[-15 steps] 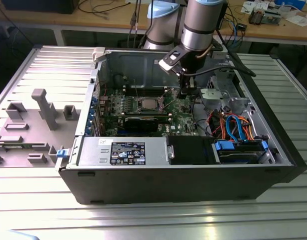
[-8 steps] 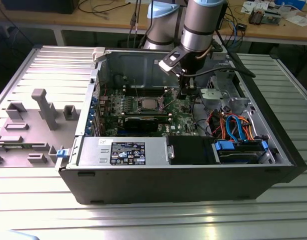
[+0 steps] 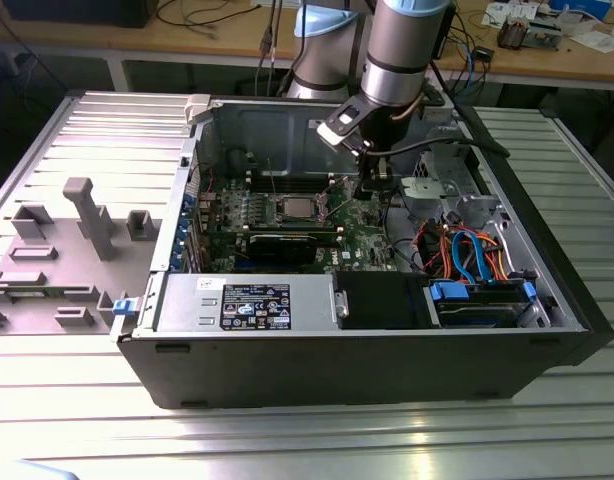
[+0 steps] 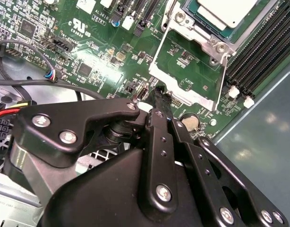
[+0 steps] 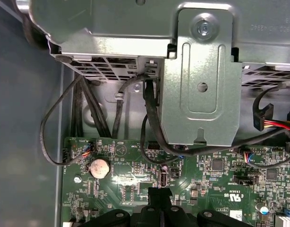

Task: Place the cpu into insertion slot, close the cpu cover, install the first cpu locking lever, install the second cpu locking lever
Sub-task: 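Close the cpu cover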

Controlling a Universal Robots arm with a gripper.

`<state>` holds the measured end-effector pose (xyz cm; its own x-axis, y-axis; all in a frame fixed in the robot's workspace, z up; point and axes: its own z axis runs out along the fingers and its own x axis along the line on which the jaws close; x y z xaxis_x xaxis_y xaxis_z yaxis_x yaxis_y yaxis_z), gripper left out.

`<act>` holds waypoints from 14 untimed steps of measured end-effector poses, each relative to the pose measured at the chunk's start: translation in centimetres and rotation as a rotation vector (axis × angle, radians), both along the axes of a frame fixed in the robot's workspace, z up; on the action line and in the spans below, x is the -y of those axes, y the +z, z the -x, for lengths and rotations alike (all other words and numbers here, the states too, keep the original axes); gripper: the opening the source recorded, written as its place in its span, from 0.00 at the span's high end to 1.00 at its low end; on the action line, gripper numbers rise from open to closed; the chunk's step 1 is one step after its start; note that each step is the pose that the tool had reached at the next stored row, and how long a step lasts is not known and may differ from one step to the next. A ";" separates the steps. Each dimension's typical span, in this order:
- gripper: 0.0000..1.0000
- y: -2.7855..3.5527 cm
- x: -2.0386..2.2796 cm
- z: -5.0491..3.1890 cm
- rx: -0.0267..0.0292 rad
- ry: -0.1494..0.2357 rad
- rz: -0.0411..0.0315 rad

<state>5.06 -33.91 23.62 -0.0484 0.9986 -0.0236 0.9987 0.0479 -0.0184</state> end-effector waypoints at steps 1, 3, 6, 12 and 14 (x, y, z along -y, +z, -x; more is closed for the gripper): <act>0.89 -0.04 0.00 0.00 0.0000 0.000 0.0000; 0.89 -0.09 0.00 0.00 0.0000 0.000 0.0000; 0.89 -0.18 0.00 0.00 0.0000 0.000 0.0000; 0.89 -0.33 0.00 0.00 0.0000 0.000 0.0000; 0.89 -0.39 0.00 0.00 0.0000 0.000 0.0000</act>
